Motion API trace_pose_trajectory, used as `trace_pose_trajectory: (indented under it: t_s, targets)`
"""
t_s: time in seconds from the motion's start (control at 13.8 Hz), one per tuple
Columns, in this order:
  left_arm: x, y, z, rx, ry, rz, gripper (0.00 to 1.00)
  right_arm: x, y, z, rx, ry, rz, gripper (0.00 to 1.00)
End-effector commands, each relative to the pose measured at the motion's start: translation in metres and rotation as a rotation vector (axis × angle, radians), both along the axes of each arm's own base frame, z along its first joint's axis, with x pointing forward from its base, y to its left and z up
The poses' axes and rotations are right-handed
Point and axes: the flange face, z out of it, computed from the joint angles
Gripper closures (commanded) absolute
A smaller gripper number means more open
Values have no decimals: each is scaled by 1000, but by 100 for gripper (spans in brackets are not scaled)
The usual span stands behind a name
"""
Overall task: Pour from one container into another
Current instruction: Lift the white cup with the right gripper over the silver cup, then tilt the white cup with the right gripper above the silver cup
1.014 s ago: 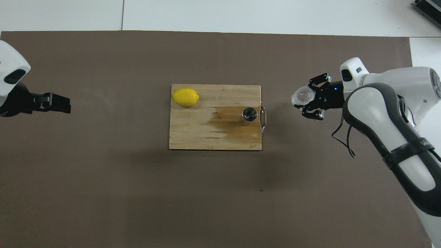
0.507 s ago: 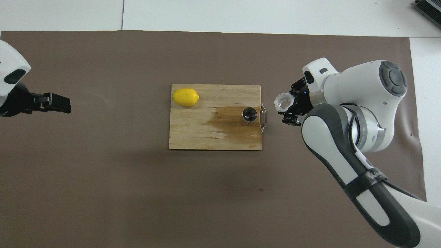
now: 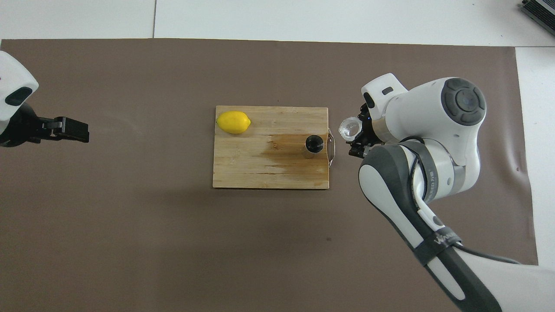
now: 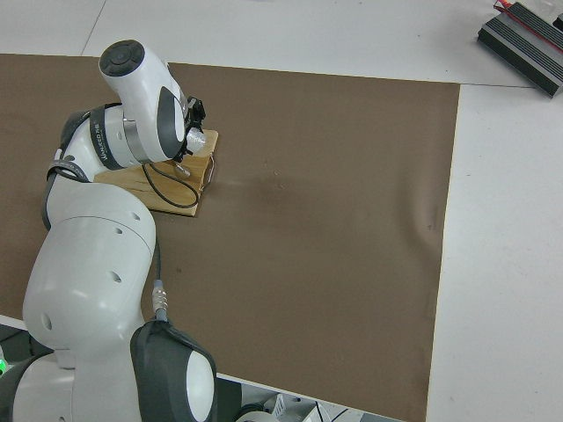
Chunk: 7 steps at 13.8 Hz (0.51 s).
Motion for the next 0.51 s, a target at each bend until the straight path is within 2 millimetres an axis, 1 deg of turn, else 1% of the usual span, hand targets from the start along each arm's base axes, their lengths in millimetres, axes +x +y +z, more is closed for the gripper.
trace_pose_trajectory:
  t_s: [0.0, 0.14, 0.22, 0.29, 0.43]
  targets:
    - [-6, 2, 1, 9, -6, -3, 0, -4, 16, 8, -64, -43, -1, 63]
    - [-6, 2, 1, 9, -8, -3, 0, -5, 19, 9, -116, -70, 34, 63]
    - [-6, 2, 1, 9, -6, -3, 0, -13, 32, 9, -143, -81, 76, 63]
    - [-6, 2, 1, 9, -8, -3, 0, -16, 37, 9, -165, -90, 97, 63]
    - [-6, 2, 1, 9, -8, -3, 0, -18, 41, 6, -200, -102, 126, 63]
